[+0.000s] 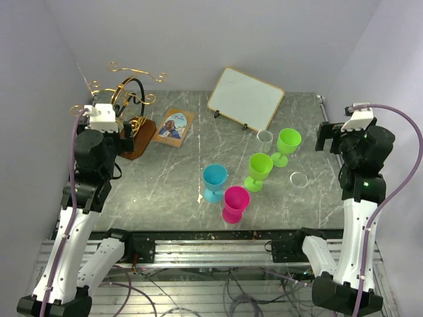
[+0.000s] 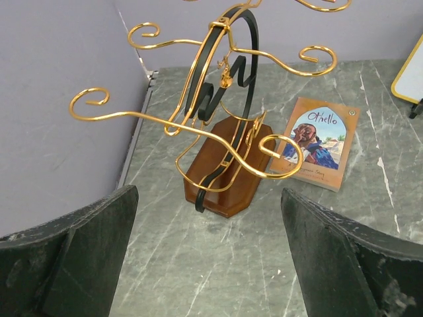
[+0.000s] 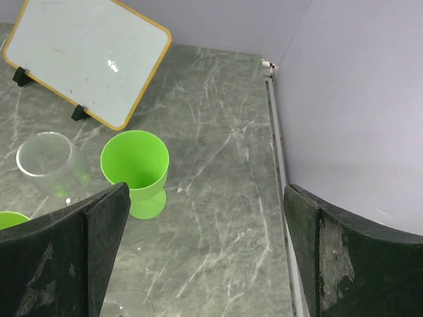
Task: Place the wine glass upside down on the wine glass rack
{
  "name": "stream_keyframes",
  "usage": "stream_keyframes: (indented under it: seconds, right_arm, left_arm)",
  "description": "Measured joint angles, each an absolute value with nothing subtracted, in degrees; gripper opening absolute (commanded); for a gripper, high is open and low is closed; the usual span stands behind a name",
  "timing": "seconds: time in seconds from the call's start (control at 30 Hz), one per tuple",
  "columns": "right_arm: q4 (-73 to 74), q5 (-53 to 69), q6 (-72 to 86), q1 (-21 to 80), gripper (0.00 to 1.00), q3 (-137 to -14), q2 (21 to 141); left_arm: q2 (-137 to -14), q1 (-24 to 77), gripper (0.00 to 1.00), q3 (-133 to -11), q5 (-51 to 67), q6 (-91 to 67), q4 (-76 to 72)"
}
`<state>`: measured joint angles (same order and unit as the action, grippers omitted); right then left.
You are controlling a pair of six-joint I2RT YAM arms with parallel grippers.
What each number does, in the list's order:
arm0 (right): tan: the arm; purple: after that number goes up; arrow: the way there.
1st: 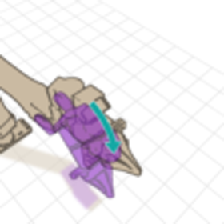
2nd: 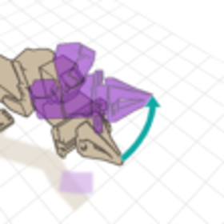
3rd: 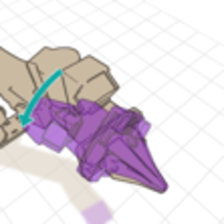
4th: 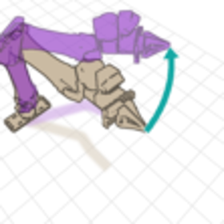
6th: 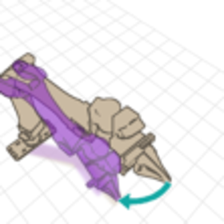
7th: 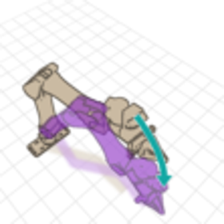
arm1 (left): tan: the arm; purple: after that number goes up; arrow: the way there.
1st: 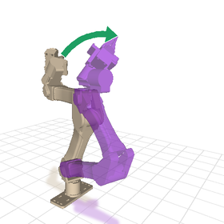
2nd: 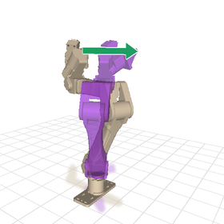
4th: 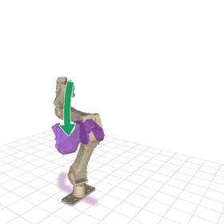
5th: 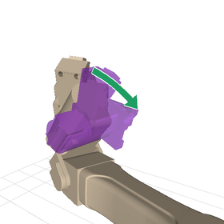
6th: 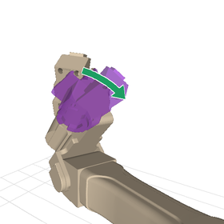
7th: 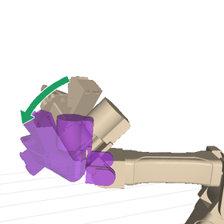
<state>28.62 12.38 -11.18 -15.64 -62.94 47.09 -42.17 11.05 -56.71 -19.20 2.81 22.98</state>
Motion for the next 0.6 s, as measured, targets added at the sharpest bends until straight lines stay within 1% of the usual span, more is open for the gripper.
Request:
stream_keyframes:
  seconds: [0.6]
  right_arm:
    - [28.62,15.0,-10.76,-15.66,1.0,-67.42,48.45]
  left_arm:
    - [-47.53,8.4,0.99,-65.76,-16.75,4.05,23.09]
